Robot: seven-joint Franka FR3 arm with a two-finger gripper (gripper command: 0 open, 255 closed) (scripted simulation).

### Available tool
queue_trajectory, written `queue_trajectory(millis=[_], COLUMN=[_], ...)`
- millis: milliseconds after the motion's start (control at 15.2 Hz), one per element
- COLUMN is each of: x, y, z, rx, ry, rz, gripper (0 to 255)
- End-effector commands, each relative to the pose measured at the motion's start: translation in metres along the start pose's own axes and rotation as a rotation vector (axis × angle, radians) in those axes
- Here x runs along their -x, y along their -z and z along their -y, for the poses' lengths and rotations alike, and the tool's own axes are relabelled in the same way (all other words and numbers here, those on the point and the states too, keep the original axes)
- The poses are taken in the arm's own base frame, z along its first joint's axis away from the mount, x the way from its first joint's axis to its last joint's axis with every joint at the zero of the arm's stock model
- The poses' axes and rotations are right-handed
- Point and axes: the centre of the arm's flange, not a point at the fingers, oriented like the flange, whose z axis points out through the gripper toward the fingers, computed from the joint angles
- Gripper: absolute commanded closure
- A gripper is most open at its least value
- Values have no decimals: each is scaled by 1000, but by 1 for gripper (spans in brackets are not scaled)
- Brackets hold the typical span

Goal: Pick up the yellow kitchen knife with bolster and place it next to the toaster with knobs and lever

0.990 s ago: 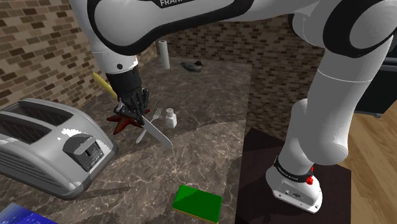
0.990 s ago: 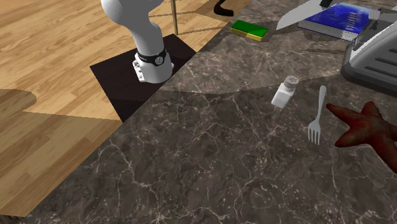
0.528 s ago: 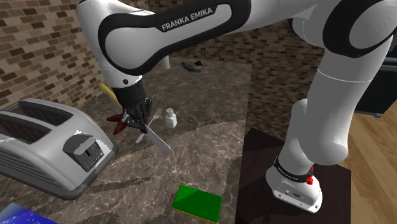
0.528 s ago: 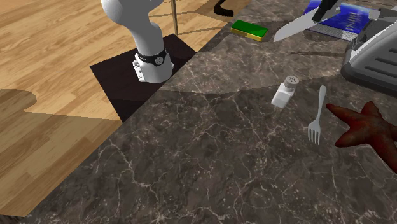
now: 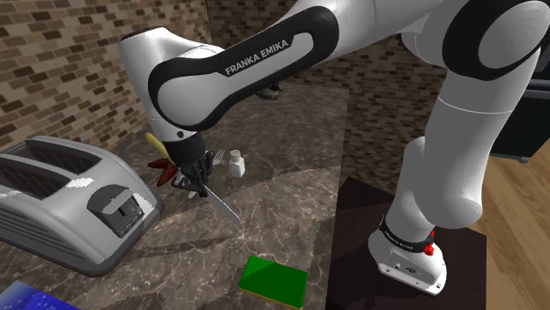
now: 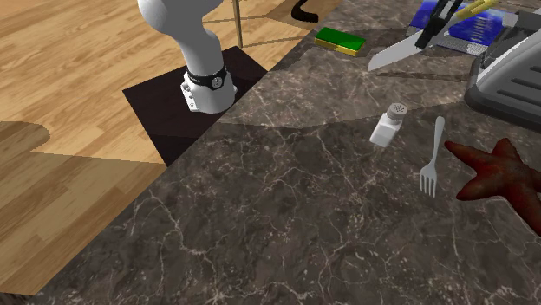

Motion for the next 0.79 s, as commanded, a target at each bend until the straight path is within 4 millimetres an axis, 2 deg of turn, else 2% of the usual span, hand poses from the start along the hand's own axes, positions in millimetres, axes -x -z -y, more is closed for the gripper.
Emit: queue_trajectory(millis=[0, 726], x=[-2, -7], y=[-10, -68], z=[-2, -3], rx=[0, 0], ry=[0, 0], rz=[0, 0], gripper=[255, 255])
